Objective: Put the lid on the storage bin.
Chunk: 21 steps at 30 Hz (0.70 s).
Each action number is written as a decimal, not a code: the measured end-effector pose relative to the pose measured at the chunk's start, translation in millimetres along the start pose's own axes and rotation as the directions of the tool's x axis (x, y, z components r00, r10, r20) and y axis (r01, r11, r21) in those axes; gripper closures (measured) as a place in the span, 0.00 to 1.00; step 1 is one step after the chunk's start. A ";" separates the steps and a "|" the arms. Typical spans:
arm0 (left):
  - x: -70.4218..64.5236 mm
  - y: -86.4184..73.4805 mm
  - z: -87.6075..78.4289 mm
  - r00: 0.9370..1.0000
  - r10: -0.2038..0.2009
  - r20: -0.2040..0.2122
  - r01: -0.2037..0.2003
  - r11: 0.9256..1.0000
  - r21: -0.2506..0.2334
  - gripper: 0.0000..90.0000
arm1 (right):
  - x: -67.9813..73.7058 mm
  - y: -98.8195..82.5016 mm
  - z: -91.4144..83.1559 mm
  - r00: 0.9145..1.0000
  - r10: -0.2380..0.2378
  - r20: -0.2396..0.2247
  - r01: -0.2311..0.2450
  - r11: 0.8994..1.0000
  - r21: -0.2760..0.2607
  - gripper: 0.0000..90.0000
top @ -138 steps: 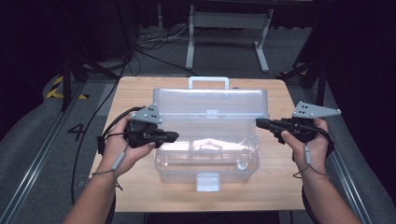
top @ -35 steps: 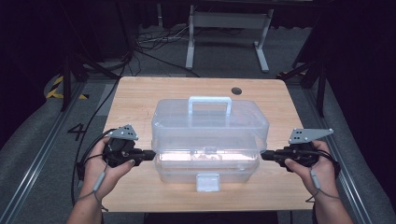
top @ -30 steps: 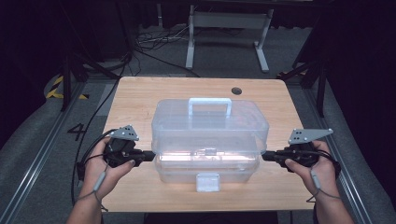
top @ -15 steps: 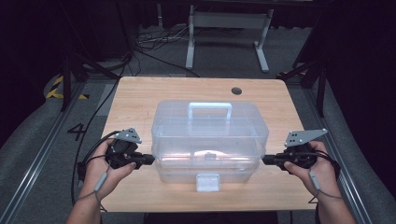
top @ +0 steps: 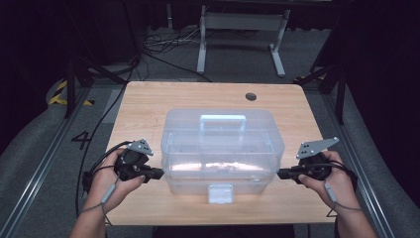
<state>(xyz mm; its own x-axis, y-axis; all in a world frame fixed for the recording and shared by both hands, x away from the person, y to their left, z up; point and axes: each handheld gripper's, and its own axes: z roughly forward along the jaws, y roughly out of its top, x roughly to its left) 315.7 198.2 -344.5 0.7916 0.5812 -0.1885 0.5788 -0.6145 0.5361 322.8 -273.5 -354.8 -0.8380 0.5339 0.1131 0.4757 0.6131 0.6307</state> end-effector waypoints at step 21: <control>-0.8 0.3 8.3 1.000 0.014 0.009 -0.015 0.997 0.082 1.00 | -0.7 -1.6 10.4 1.000 -0.013 -0.014 0.014 0.997 0.080 1.00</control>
<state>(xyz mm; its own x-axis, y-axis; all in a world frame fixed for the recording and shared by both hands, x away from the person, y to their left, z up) 316.9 193.1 -351.1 0.8016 0.5675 -0.1882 0.5809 -0.6649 0.4695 325.4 -268.9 -363.9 -0.8476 0.5179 0.1153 0.4838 0.6652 0.5688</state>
